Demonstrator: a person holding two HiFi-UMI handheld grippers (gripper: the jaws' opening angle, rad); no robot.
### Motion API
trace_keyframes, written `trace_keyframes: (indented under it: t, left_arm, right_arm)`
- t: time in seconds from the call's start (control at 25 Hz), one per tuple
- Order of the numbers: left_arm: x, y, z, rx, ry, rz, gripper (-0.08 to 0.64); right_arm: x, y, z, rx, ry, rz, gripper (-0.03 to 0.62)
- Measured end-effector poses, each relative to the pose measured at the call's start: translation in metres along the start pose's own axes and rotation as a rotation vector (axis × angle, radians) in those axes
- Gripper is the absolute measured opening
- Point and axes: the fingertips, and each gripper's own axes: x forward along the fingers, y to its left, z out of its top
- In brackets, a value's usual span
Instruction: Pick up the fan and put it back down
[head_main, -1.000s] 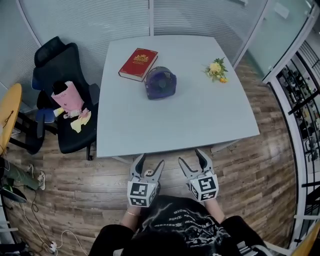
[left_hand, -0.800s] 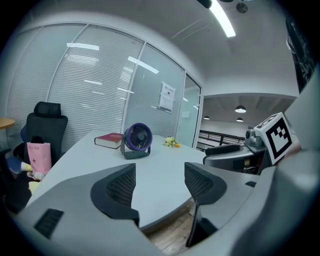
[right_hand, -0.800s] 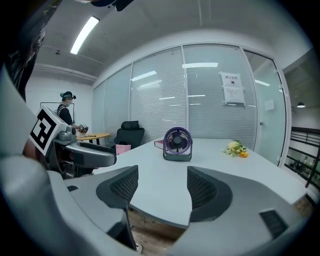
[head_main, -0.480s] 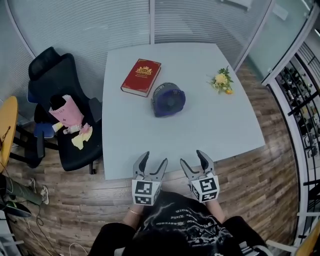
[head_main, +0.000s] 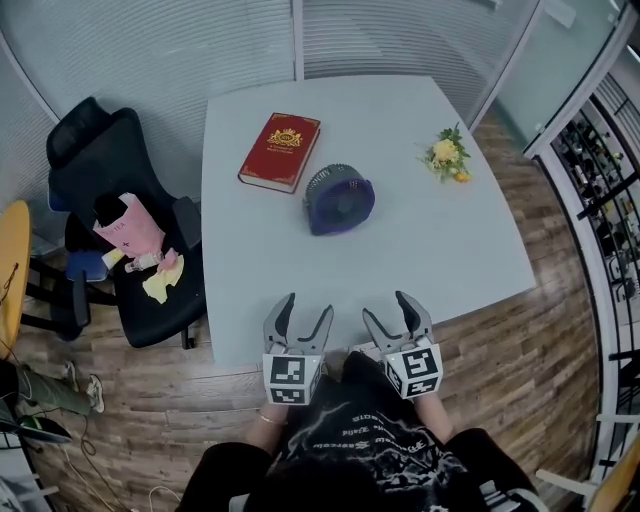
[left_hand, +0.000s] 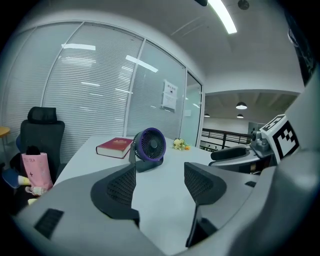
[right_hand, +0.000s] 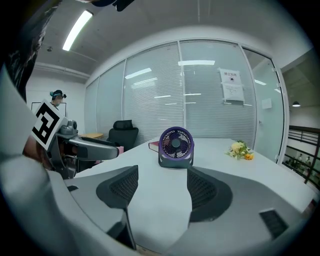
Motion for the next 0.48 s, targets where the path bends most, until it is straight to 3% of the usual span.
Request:
trace_keyframes:
  t: [0.48]
  left_arm:
    - [0.043, 0.016, 0.009, 0.007, 0.038, 0.126, 0.327]
  right_arm:
    - [0.031, -0.052, 0.025, -0.076, 0.001, 0.035, 0.311]
